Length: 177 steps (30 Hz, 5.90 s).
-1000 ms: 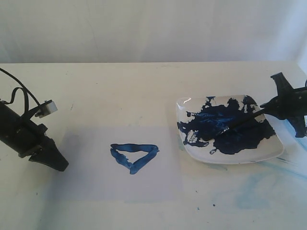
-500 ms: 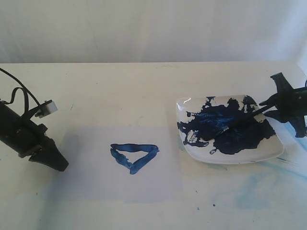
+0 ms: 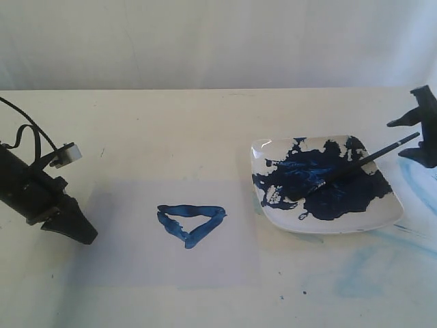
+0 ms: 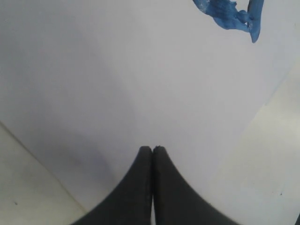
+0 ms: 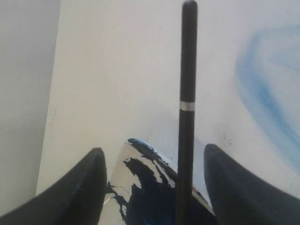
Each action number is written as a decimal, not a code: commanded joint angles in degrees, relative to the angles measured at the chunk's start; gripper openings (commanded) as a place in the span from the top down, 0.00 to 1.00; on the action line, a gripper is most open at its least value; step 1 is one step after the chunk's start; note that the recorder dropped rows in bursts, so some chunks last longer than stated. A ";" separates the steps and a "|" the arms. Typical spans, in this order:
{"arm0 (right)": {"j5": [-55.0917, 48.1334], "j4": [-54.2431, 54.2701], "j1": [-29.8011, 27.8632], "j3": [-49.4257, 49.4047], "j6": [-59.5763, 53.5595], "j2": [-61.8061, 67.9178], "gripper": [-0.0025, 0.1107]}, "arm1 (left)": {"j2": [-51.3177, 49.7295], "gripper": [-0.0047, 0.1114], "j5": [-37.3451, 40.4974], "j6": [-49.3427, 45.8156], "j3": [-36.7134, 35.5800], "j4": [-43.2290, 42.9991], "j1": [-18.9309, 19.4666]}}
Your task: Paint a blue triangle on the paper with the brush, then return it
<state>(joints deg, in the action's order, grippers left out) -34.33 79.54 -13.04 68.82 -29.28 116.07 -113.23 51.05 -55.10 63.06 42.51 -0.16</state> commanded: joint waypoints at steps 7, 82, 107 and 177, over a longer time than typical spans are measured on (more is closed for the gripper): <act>-2.02 -12.83 -2.42 -0.21 -0.50 -10.43 0.47 | 0.91 0.96 2.66 -0.26 1.00 1.16 0.03; -6.38 -40.54 -0.63 -20.34 -6.32 -75.99 0.98 | 65.30 0.96 -49.30 29.69 -23.41 -20.10 -8.98; -6.38 -40.67 -0.63 -20.34 -5.79 -75.99 0.98 | 113.14 0.96 -50.15 29.59 -23.41 -20.10 2.32; -6.40 -40.67 -0.63 -20.34 -5.79 -75.99 0.98 | 113.23 0.96 -37.50 65.59 -63.06 -44.52 0.02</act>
<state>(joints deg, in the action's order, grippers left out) -40.62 38.71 -13.77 48.70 -35.15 40.30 -0.29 13.49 9.92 0.15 -1.72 0.13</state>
